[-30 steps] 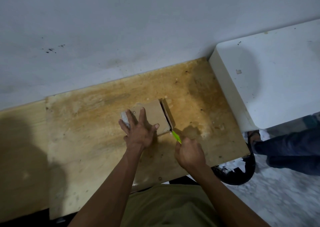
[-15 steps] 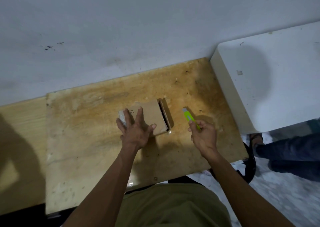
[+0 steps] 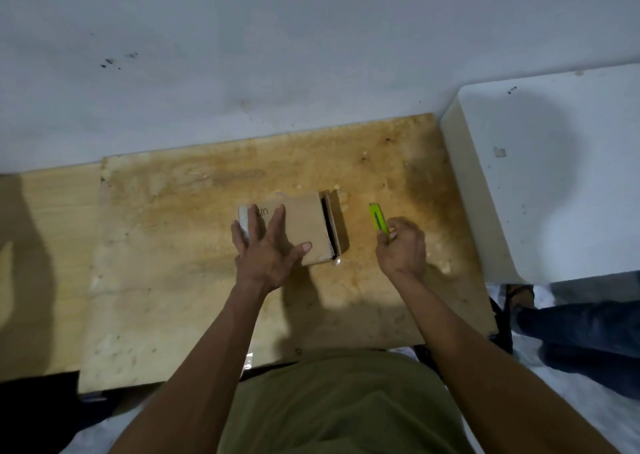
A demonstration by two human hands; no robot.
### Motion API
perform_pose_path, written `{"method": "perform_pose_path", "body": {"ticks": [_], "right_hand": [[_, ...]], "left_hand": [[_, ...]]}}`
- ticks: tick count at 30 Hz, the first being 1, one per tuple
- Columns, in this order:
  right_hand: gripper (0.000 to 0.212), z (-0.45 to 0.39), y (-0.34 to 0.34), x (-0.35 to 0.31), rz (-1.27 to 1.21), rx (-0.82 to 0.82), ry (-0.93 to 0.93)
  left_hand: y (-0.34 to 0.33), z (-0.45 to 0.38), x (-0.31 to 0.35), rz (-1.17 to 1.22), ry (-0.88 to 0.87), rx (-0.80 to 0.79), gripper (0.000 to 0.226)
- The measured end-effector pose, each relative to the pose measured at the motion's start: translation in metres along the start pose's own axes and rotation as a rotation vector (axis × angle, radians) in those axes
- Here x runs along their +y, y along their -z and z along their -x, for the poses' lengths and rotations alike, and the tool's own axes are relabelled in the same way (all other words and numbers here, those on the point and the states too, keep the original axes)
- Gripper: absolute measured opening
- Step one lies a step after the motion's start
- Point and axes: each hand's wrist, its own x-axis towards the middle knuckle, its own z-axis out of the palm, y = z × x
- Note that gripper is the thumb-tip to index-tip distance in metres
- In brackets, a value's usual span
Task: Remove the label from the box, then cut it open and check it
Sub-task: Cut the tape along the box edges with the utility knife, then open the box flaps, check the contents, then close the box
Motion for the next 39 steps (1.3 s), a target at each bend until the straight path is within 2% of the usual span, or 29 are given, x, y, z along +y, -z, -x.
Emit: {"method": "perform_pose_path", "body": {"ticks": [5, 8, 11, 14, 16, 21, 25, 29, 36, 39], "right_hand": [[0.037, 0.003, 0.003, -0.002, 0.313, 0.023, 0.064], [0.029, 0.015, 0.007, -0.022, 0.124, 0.019, 0.286], [0.026, 0.04, 0.004, -0.052, -0.095, -0.088, 0.507], [0.034, 0.053, -0.01, -0.062, -0.096, -0.219, 0.667], [0.04, 0.054, -0.019, -0.059, -0.049, -0.289, 0.645], [0.049, 0.051, -0.019, -0.045, -0.019, -0.361, 0.453], [0.053, 0.055, -0.013, -0.043, -0.115, -0.454, 0.326], [0.05, 0.064, -0.008, -0.042, -0.257, -0.523, 0.246], [0.041, 0.081, 0.013, -0.039, -0.399, -0.559, 0.14], [0.037, 0.087, 0.022, -0.04, -0.496, -0.574, 0.119]], "left_hand": [[-0.003, 0.002, -0.003, 0.003, 0.014, 0.049, 0.109], [-0.008, 0.009, -0.006, 0.02, 0.031, 0.204, 0.109], [-0.011, 0.024, -0.008, 0.092, -0.044, 0.464, 0.086], [-0.017, 0.03, -0.015, 0.115, -0.076, 0.468, 0.073], [-0.02, 0.03, -0.023, 0.124, -0.037, 0.439, 0.075], [-0.018, 0.027, -0.044, 0.228, 0.026, 0.373, 0.082], [-0.022, 0.02, -0.066, 0.273, 0.007, 0.284, 0.071], [-0.018, 0.038, -0.059, 0.404, -0.02, 0.299, 0.065], [-0.014, 0.064, -0.059, 0.554, 0.017, 0.273, 0.075], [-0.012, 0.077, -0.06, 0.592, -0.01, 0.305, 0.072]]}}
